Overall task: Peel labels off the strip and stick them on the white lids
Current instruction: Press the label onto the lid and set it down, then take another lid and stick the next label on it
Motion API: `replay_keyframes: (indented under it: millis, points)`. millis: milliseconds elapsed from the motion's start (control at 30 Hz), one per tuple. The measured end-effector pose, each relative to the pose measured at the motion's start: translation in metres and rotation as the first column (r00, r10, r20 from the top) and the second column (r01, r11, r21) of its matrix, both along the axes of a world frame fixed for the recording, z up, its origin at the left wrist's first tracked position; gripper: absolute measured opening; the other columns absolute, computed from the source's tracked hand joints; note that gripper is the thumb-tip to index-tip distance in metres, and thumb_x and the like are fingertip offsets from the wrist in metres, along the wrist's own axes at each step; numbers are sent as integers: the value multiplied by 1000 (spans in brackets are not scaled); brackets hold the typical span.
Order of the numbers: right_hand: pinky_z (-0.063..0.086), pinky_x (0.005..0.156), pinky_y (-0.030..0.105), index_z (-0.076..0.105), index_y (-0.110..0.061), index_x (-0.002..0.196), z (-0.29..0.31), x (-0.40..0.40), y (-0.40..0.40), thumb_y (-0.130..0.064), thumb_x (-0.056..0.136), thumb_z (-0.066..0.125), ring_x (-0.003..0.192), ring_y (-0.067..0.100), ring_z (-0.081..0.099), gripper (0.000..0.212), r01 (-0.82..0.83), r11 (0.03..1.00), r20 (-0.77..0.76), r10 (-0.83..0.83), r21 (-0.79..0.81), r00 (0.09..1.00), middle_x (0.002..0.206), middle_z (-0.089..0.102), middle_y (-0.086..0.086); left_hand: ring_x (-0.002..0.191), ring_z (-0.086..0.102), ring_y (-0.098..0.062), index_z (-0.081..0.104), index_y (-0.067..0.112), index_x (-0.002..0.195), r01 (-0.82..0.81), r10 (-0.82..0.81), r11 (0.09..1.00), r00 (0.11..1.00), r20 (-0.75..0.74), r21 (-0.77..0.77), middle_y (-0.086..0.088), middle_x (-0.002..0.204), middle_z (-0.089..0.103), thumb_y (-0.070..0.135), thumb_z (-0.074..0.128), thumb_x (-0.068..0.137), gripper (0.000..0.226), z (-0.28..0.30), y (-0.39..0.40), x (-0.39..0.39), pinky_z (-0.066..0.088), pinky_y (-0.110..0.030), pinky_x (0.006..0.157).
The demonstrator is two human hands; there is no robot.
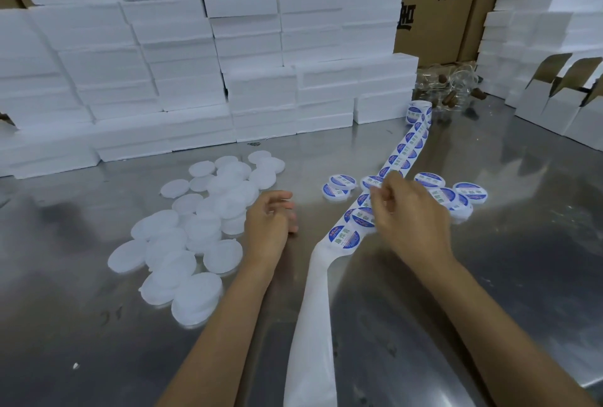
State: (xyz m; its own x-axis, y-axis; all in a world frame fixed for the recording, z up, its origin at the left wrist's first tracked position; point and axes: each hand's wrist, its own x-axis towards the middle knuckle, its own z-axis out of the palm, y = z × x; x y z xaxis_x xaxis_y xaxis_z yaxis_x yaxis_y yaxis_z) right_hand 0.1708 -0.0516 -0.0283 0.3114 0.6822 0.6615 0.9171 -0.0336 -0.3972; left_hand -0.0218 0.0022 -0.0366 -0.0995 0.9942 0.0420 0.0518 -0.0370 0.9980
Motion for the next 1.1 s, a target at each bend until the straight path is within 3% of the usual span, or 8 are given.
replay_keyframes:
  millis: [133, 267, 500, 633, 733, 867, 1000, 1100]
  points:
    - [36, 61, 33, 46, -21, 81, 13, -30, 29, -30, 93, 54, 77, 22, 51, 17, -275, 953, 140, 292, -129, 946, 77, 55, -5, 78, 62, -17, 65, 20, 93, -75, 75, 997, 997, -7, 22, -6, 93, 65, -7, 32, 92, 42, -4, 11, -10, 57, -32, 70]
    - [37, 70, 32, 55, -16, 100, 22, -63, 82, -27, 93, 54, 92, 22, 54, 13, -425, 874, 138, 463, -236, 875, 98, 62, 1, 87, 67, -23, 64, 24, 93, -116, 117, 992, 992, -39, 40, -3, 95, 67, -2, 35, 96, 39, -6, 19, -14, 57, -27, 64]
    - [45, 87, 38, 51, -13, 112, 2, -109, 158, -29, 86, 64, 104, 25, 52, 33, -482, 768, -108, 486, -422, 867, 115, 57, 6, 94, 67, -17, 64, 21, 102, -219, 220, 975, 975, -20, 44, 4, 100, 68, 0, 42, 95, 31, -4, 25, -11, 58, -40, 87]
    - [43, 77, 30, 53, -15, 103, -12, -114, 173, -30, 85, 68, 92, 22, 54, 27, -470, 804, -196, 427, -364, 883, 108, 58, 6, 91, 62, -10, 58, 27, 98, -265, 267, 962, 963, -39, 60, 16, 92, 61, 1, 45, 96, 29, -5, 31, -13, 51, -21, 76]
    - [45, 81, 30, 53, -17, 107, -14, -111, 173, -28, 81, 75, 95, 20, 53, 36, -503, 803, -297, 419, -321, 858, 112, 54, 5, 85, 58, -3, 56, 29, 101, -268, 272, 961, 960, -61, 64, 21, 90, 56, 4, 46, 99, 27, -4, 33, -14, 46, -13, 70]
    - [44, 80, 24, 55, -16, 111, 2, -104, 157, -23, 73, 83, 93, 14, 51, 47, -540, 818, -431, 422, -199, 798, 114, 51, 4, 91, 66, -14, 55, 29, 113, -274, 275, 962, 961, 30, -16, 12, 97, 61, 12, 43, 101, 24, -3, 35, -18, 54, -27, 79]
    - [39, 68, 10, 55, -24, 106, 9, -104, 121, -25, 70, 84, 86, 5, 51, 46, -583, 802, -476, 464, -132, 747, 111, 53, -2, 73, 72, -8, 51, 26, 128, -130, 155, 987, 934, 321, -99, 1, 99, 66, 19, 42, 102, 28, 1, 36, -28, 58, -27, 69]
    - [43, 67, 6, 55, -28, 104, 8, -107, 90, -23, 70, 83, 88, 5, 55, 45, -643, 759, -511, 514, -104, 689, 110, 55, -3, 91, 74, -17, 53, 27, 134, 11, 20, 996, 947, 320, -94, -3, 107, 70, 22, 50, 100, 35, 6, 31, -28, 61, -40, 83]
